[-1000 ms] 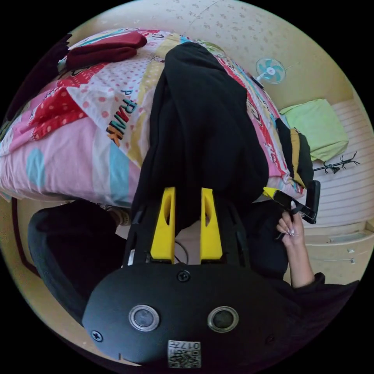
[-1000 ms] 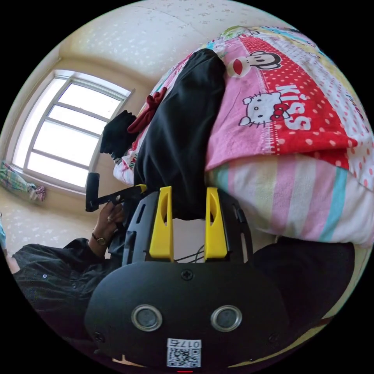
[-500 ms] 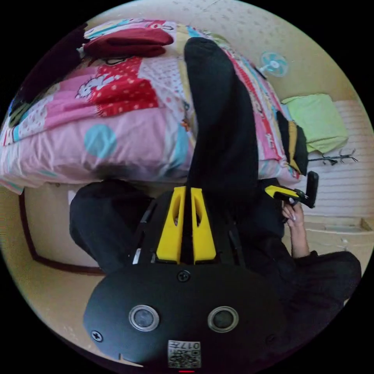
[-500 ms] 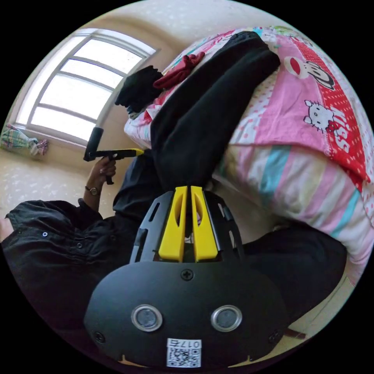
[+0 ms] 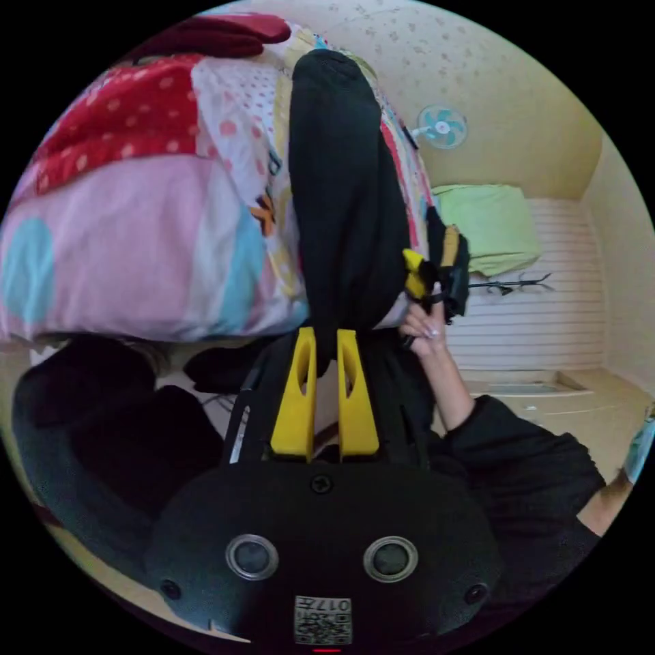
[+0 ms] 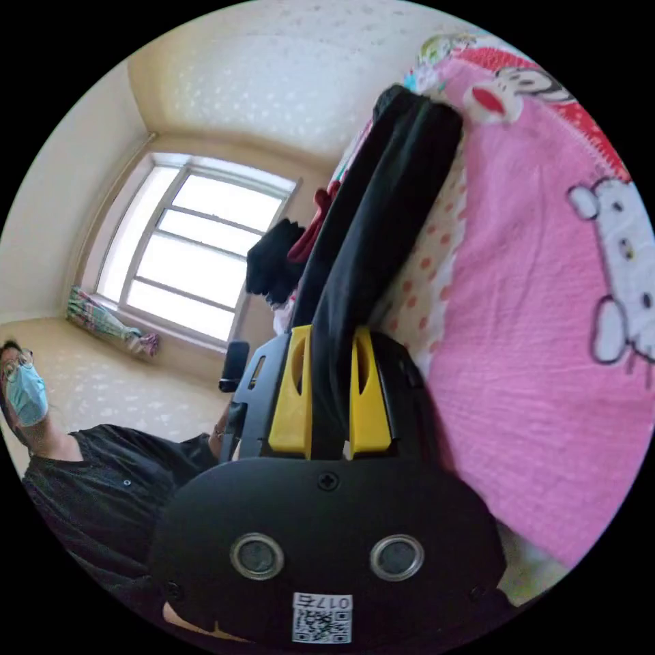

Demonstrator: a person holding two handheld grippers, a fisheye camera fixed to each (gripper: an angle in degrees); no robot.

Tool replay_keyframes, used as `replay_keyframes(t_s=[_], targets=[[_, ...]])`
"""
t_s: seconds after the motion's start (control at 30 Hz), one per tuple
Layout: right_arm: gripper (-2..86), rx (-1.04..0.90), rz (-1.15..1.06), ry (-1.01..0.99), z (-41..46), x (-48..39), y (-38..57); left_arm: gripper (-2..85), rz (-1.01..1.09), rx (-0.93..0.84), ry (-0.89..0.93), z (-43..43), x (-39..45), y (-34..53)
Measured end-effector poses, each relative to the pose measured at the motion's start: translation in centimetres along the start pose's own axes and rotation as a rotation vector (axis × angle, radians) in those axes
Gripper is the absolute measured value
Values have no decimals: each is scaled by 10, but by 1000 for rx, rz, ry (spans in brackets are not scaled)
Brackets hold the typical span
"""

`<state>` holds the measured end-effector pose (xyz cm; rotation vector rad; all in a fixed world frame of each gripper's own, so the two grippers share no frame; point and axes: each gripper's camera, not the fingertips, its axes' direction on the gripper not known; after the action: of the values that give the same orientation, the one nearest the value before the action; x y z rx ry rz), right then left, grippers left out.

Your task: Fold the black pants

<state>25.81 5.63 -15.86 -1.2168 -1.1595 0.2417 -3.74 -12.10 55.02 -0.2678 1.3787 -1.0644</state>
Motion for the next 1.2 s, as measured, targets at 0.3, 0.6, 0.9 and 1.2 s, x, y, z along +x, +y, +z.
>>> replay_keyframes(t_s=[0.3,0.6,0.9,1.2], targets=[[44,-75,-147,133,-98,-74,30,50,98,-131,60,-25,29,39],[101,-45,-64,316,-105,-54,18,79,142,60,-260,-65,60,-48],[108,-42,45,392,-86,-17,-34,75,53,45,-450,3,71,-119],[82,98,-19,356,-97,-30,59,70,112,190,-635,27,110,-26]])
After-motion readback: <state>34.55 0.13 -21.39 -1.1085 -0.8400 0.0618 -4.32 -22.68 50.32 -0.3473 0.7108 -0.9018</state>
